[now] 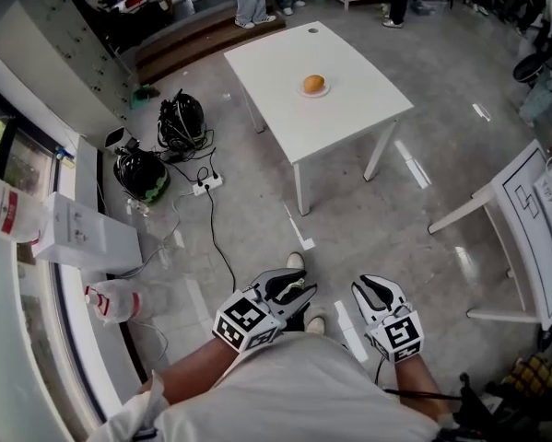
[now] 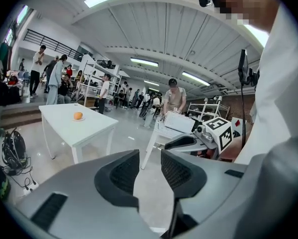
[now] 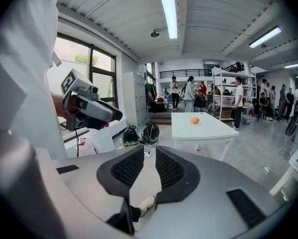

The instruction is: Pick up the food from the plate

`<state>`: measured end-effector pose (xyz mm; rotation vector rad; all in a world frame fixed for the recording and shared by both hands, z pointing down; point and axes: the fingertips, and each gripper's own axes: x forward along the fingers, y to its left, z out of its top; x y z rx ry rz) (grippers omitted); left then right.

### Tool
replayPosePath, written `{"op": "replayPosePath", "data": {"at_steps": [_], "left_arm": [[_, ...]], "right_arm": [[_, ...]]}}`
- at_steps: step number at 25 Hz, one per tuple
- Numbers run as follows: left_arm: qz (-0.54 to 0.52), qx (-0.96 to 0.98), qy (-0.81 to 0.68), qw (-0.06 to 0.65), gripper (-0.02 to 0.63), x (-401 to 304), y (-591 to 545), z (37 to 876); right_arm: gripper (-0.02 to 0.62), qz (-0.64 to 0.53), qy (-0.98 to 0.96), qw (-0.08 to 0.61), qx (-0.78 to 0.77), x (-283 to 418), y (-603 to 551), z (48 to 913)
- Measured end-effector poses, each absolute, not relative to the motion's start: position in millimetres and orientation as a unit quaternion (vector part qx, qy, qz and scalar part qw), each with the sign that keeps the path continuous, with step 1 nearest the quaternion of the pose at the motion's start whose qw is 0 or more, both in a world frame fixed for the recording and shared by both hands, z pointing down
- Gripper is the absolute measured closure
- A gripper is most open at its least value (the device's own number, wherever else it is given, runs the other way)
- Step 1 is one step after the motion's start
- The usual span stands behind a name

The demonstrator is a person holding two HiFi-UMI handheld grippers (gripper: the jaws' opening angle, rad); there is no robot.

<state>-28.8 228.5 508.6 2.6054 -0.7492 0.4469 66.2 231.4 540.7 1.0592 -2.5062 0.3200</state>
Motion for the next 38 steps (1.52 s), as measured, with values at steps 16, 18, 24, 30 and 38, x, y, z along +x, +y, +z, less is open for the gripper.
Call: {"op": "replayPosePath", "data": {"at_steps": [16,18,24,30,38], "left_arm": [[0.142,0.949,-0.228,0.168,0.44,-39.1,-90.7,509.8],[0.145,0.944,-0.236,0.18,0.43,-46.0,-126.7,515.9],[0.147,0.927,-0.28,0.2,0.389,-45.1,-224.7,518.9],[0.174,0.906,-0.331,0.197,0.368,-35.4,-320.4,538.8],[0.255,0.864,-0.392,0.188,0.333,-5.5,-476.3,576.6]], "right_arm": [[0.511,0.102,-0.871,0.223,0.426,49.9,-51.9,517.5],[0.511,0.108,-0.871,0.226,0.423,44.1,-77.9,518.3],[0.511,0.117,-0.877,0.23,0.406,59.9,-156.8,512.9],[0.512,0.119,-0.897,0.222,0.363,77.2,-240.7,523.3],[0.514,0.124,-0.921,0.201,0.31,141.8,-392.8,516.7]]}}
